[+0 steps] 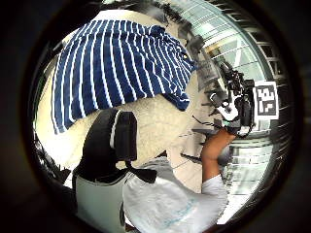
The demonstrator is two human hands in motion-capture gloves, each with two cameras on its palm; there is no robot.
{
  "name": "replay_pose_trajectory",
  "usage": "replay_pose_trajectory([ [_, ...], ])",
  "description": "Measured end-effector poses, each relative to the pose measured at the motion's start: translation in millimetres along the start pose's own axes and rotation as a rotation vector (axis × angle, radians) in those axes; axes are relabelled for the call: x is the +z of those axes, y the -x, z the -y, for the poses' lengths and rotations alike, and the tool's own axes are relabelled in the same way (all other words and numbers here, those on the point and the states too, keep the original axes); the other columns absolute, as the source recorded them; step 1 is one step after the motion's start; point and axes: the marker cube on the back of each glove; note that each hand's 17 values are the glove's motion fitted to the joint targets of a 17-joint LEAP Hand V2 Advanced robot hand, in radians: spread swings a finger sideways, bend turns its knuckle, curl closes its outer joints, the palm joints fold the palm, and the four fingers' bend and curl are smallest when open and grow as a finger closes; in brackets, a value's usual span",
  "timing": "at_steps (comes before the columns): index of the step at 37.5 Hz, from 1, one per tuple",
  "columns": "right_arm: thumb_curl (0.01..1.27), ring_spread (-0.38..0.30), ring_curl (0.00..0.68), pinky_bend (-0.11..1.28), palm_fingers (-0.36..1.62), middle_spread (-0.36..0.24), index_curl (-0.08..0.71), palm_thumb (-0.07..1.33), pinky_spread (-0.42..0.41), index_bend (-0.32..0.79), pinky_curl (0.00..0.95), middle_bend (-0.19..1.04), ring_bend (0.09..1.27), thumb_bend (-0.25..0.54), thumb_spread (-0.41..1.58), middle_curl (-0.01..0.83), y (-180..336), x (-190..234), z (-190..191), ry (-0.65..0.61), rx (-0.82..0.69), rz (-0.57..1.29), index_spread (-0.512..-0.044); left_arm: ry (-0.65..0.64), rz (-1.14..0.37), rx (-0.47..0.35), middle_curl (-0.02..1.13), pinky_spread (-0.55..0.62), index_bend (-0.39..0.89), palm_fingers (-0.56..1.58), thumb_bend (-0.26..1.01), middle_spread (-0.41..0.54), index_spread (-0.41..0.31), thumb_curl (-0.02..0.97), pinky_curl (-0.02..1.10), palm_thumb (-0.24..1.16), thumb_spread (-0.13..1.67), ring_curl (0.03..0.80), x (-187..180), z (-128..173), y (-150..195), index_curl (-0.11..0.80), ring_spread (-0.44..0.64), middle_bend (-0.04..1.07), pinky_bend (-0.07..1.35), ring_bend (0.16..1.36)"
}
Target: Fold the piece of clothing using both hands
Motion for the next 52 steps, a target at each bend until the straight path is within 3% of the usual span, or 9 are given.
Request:
replay_pose_trajectory([
  [12,0.20,0.121,0.198,0.44,0.12,-0.040,0.240,0.27,0.259,0.12,0.298,0.18,0.26,-0.024,0.99,0.262,-1.0,74.1,24.1,0.232,-0.055,0.117,-0.380,0.255,0.003,-0.045,0.26,0.45,0.11,0.29,-0.03,0.018,-0.073,0.253,0.22,0.29,1.06,0.261,86.0,22.2,30.1,0.260,0.26,0.18,0.54,0.54],
  [20,0.25,0.092,0.228,0.53,0.20,-0.041,0.231,0.40,0.224,0.13,0.326,0.18,0.34,0.034,0.98,0.263,14.1,33.4,-17.2,0.430,-0.055,0.170,-0.368,0.282,-0.045,0.014,0.28,0.42,0.18,0.37,-0.02,0.002,-0.071,0.270,0.24,0.30,1.07,0.264,100.4,23.2,31.2,0.277,0.23,0.20,0.56,0.55],
  [28,0.35,-0.082,0.232,0.39,0.76,-0.175,0.330,0.81,0.085,0.40,0.288,0.22,0.34,0.238,1.10,0.296,4.1,40.0,14.5,0.055,-0.095,0.035,-0.378,-0.008,0.150,0.021,0.30,0.24,0.35,0.73,0.08,-0.112,-0.163,0.332,0.24,0.53,1.12,0.264,87.6,33.0,32.3,0.365,0.06,0.19,0.51,0.52],
  [32,0.38,-0.156,0.256,0.38,0.88,-0.218,0.350,0.88,0.014,0.36,0.293,0.21,0.37,0.249,1.09,0.311,-3.9,88.2,53.5,-0.108,-0.180,-0.028,-0.364,-0.066,0.119,0.039,0.31,0.11,0.37,0.93,0.11,-0.185,-0.225,0.368,0.23,0.64,1.10,0.264,76.5,32.3,29.6,0.382,-0.08,0.20,0.46,0.53],
  [36,0.41,-0.214,0.301,0.35,1.08,-0.241,0.352,0.93,-0.059,0.26,0.301,0.24,0.45,0.241,1.04,0.339,-3.4,86.1,51.8,-0.137,-0.253,0.004,-0.351,-0.033,0.081,0.038,0.35,-0.02,0.29,1.08,0.10,-0.243,-0.262,0.398,0.25,0.70,1.05,0.296,52.4,13.7,32.8,0.383,-0.19,0.24,0.43,0.54],
  [39,0.42,-0.231,0.336,0.34,1.15,-0.246,0.363,0.95,-0.097,0.21,0.317,0.26,0.49,0.219,0.99,0.360,-5.9,72.6,36.2,-0.040,-0.295,0.032,-0.342,0.008,0.046,0.069,0.38,-0.08,0.24,1.15,0.09,-0.274,-0.277,0.404,0.27,0.71,1.06,0.325,35.7,1.2,34.8,0.387,-0.26,0.28,0.40,0.57],
  [46,0.46,-0.234,0.376,0.32,1.19,-0.238,0.372,1.02,-0.147,0.16,0.331,0.27,0.53,0.193,0.93,0.390,-14.1,-3.3,-11.3,0.457,-0.520,0.092,-0.335,0.190,-0.034,0.248,0.43,-0.15,0.21,1.24,0.08,-0.328,-0.309,0.402,0.28,0.76,1.10,0.366,-45.9,-34.8,27.8,0.407,-0.34,0.34,0.31,0.62],
  [49,0.47,-0.232,0.385,0.32,1.20,-0.230,0.368,1.05,-0.160,0.14,0.339,0.28,0.54,0.195,0.95,0.400,-13.7,-28.1,0.0,0.511,-0.554,0.150,-0.330,0.215,-0.083,0.277,0.44,-0.17,0.19,1.26,0.07,-0.340,-0.314,0.399,0.29,0.77,1.13,0.380,-64.8,-26.6,25.1,0.413,-0.36,0.35,0.29,0.65],
  [52,0.48,-0.223,0.399,0.35,1.19,-0.218,0.354,1.06,-0.164,0.11,0.348,0.28,0.56,0.188,0.97,0.409,-12.9,-50.0,36.2,0.497,-0.491,0.264,-0.319,0.184,-0.146,0.217,0.45,-0.20,0.18,1.27,0.07,-0.350,-0.316,0.394,0.30,0.79,1.15,0.395,-74.0,4.7,30.0,0.416,-0.37,0.36,0.28,0.68],
])
